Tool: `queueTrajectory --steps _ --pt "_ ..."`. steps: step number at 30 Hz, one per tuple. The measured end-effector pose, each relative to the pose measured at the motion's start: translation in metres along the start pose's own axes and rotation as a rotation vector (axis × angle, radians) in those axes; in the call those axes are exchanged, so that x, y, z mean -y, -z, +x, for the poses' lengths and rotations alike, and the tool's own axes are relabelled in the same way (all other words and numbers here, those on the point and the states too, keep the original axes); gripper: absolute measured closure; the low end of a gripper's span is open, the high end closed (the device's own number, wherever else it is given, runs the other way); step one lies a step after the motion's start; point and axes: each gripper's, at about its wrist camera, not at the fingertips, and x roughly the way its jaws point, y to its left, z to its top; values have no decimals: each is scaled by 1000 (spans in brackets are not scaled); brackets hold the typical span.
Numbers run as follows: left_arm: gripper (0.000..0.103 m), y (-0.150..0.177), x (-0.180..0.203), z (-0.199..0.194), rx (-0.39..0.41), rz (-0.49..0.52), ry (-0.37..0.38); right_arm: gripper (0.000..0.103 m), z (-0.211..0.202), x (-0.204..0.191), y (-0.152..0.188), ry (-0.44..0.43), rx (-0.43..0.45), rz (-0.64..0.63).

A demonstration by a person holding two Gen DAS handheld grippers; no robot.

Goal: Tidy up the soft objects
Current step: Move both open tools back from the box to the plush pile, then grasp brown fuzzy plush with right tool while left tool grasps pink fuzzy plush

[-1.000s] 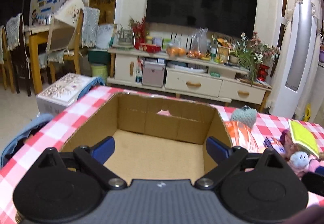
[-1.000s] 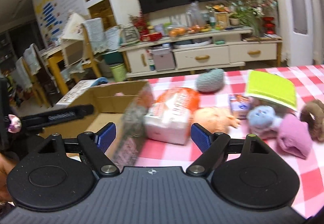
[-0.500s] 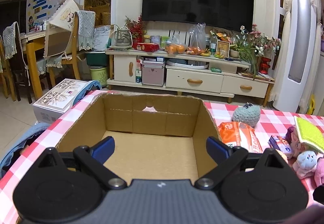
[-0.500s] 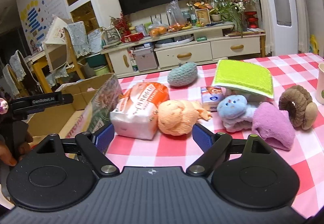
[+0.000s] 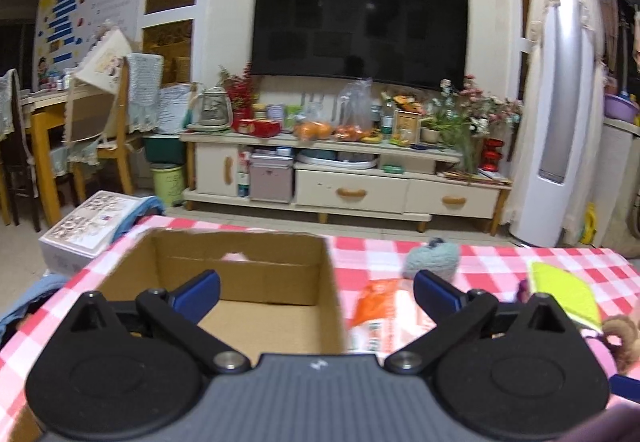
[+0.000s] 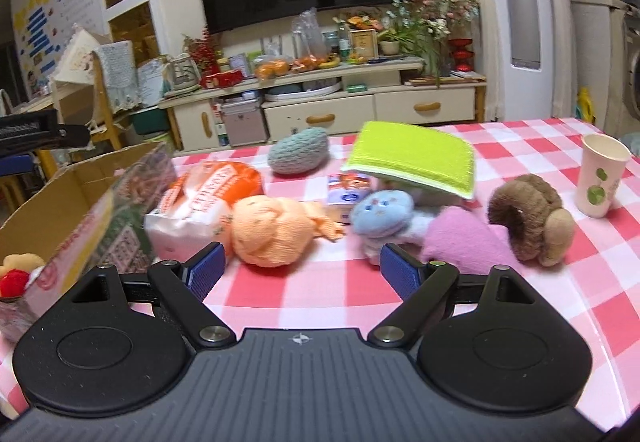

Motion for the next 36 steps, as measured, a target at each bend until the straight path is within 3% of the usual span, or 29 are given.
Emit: queueTrajectory --steps 10,23,28,36 --pt "1 8 52 1 -18 40 117 0 -18 43 -2 128 57 63" --pt "1 43 129 5 -115 163 243 0 -33 124 -2 288 113 146" --pt "1 59 159 6 -154 212 305 0 -23 152 -4 271 88 183" --pt "1 79 197 13 -218 239 408 0 0 192 -9 155 67 294"
